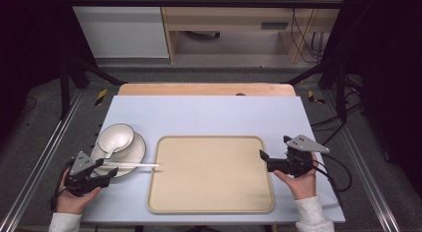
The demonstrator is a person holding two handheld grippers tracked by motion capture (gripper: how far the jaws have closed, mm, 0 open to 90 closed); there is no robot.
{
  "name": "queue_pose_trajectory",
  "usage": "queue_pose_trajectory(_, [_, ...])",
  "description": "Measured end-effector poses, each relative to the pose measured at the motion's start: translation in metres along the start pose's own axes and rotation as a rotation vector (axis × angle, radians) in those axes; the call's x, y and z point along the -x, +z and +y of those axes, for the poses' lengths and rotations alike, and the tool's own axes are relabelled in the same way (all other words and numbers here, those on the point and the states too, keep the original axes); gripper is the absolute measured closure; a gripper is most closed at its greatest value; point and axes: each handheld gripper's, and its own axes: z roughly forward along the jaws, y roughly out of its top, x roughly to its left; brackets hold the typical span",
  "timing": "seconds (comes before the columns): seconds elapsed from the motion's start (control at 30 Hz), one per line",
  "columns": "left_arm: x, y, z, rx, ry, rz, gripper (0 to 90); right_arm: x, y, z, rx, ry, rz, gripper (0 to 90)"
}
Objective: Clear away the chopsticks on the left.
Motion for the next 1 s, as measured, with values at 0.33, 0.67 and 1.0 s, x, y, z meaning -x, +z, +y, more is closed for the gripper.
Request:
queue_pose_trajectory(0.33, [0.003, 0.005, 0.000, -0.031, 0.032, 0.034, 43.8, 0.000, 0.000, 0.000, -0.004, -0.005, -0.001, 4.5])
queue_pose_trajectory(0.67, [0.008, 0.006, 0.001, -0.062, 0.058, 0.038, 53.5, 0.000, -0.001, 0.000, -0.006, -0.007, -0.004, 4.5])
queue_pose_trajectory(1.0, [0.017, 0.006, 0.005, -0.085, 0.101, 0.017, 64.1, 0.001, -0.001, 0.000, -0.007, -0.008, -0.008, 4.5])
